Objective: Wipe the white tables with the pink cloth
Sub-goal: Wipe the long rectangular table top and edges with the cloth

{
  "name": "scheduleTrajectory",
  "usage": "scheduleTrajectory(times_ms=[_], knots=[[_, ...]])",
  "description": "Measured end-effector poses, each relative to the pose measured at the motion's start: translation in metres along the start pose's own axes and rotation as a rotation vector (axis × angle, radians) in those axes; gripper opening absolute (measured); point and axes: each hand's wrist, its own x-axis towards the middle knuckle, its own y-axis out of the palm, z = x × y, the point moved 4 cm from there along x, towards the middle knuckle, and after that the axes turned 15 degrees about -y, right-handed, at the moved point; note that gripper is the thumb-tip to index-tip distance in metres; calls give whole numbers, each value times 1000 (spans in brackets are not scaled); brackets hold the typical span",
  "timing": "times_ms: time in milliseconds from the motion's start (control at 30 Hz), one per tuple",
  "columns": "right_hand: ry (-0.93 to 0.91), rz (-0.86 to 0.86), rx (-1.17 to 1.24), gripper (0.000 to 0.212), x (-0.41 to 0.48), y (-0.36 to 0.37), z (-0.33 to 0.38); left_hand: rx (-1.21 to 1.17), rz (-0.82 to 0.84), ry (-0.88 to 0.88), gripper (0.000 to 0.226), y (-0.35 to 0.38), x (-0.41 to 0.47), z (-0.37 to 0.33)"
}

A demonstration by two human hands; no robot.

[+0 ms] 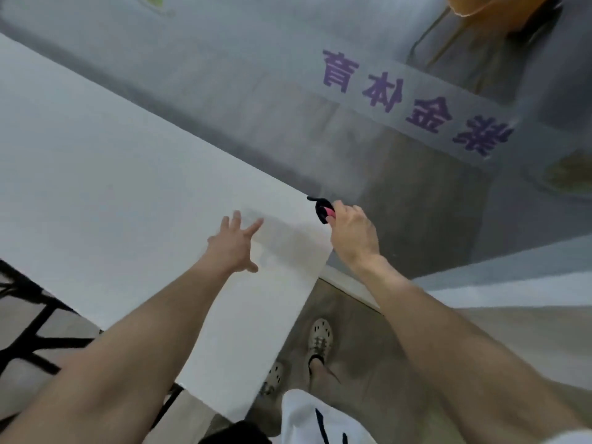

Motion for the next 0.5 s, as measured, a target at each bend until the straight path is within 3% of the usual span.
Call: scheduleTrajectory(times_ms=[67, 200, 267, 367, 500], knots=[[-62, -20, -53, 12, 33, 14, -13, -1, 12, -80, 140, -4, 25, -5], [-85, 99, -29, 35, 59, 66, -26, -20, 21, -126, 147, -2, 57, -11], [-102, 53, -14, 45, 54, 87, -28, -14, -5, -120, 148, 1, 62, -14], [-66, 6, 15, 34, 45, 96, -38, -2, -15, -100, 146, 1, 61, -16], [38, 12, -111, 35, 60, 111, -17, 33, -29, -93, 146, 0, 57, -17]])
